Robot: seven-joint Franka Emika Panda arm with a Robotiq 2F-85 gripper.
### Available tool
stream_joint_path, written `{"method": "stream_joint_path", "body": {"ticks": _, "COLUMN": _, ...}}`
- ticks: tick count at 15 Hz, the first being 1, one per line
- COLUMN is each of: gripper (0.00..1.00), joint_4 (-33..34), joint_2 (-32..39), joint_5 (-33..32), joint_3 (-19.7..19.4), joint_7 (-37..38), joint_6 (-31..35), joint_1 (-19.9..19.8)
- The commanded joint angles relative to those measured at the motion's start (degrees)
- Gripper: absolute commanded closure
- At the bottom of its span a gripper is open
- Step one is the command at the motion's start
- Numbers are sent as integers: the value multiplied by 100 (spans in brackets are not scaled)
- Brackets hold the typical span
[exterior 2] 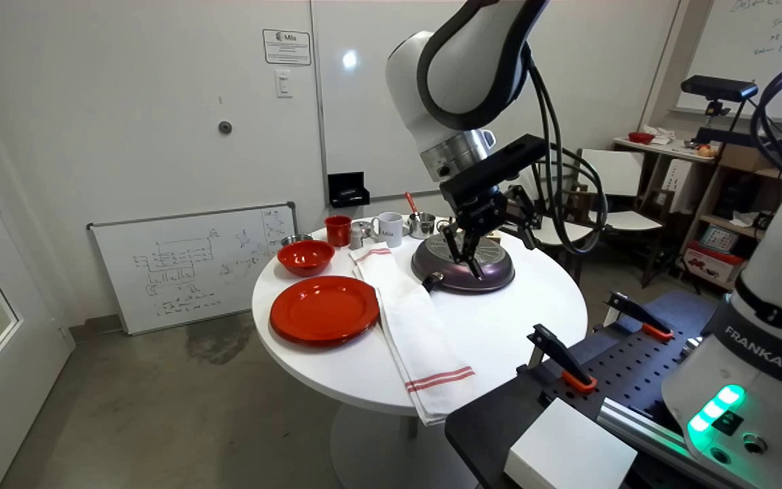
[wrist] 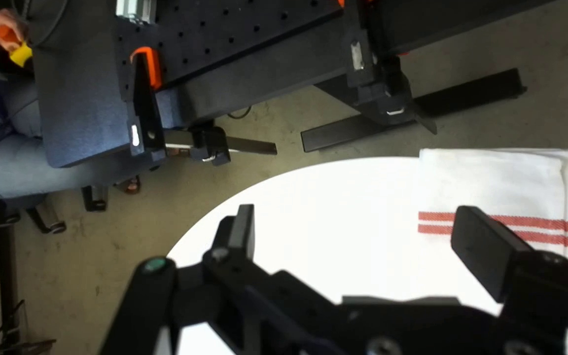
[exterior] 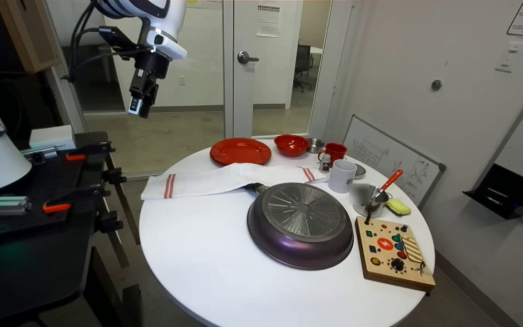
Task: Fold the towel on the table
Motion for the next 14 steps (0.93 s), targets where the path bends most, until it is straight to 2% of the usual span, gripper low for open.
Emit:
{"method": "stream_joint_path", "body": {"ticks": 1, "gripper": 0, "joint_4": -386, "joint_2": -71, "joint_5": -360, "joint_3": -64, "joint_7": 615, "joint_6": 740, "joint_1": 220}}
{"method": "stream_joint_path", "body": {"ticks": 3, "gripper": 0, "joint_4": -632, "joint_2": 2, "joint_5": -475, "joint_3": -147, "joint_7": 829, "joint_6": 1411, "joint_1": 191}}
{"method": "stream_joint_path", "body": {"ticks": 5, "gripper": 0, "joint_4": -950, "joint_2": 79, "joint_5": -458, "joint_3": -301, "joint_7": 749, "joint_6": 2394, "joint_1": 63}}
{"method": "stream_joint_path", "body": {"ticks": 8, "gripper": 0, "joint_4": -1299, "joint_2": 299, "joint_5": -883, "joint_3": -646, "joint_7": 594, "joint_6": 3762, "joint_1": -40}}
{"method": "stream_joint_path", "body": {"ticks": 10, "gripper": 0, "joint_4": -1215, "joint_2": 700, "joint_5": -1771, "joint_3": -922, "joint_7": 794, "joint_6": 4503, "joint_1": -126}}
{"method": "stream_joint_path", "body": {"ticks": 11, "gripper": 0, "joint_4": -1276, "joint_2": 693, "joint_5": -2318, "joint_3": -1170, "joint_7": 848, "joint_6": 4744, "joint_1": -31}}
{"method": "stream_joint_path", "body": {"ticks": 12, "gripper": 0, "joint_4": -1222, "joint_2": 657, "joint_5": -2777, "joint_3": -1463, "joint_7": 840, "joint_6": 4745, "joint_1": 215}}
{"method": "stream_joint_path", "body": {"ticks": 14, "gripper": 0, "joint_4": -966, "joint_2": 882, "joint_5": -3757, "joint_3": -1700, "joint_7": 1046, "joint_6": 4702, "joint_1": 410}}
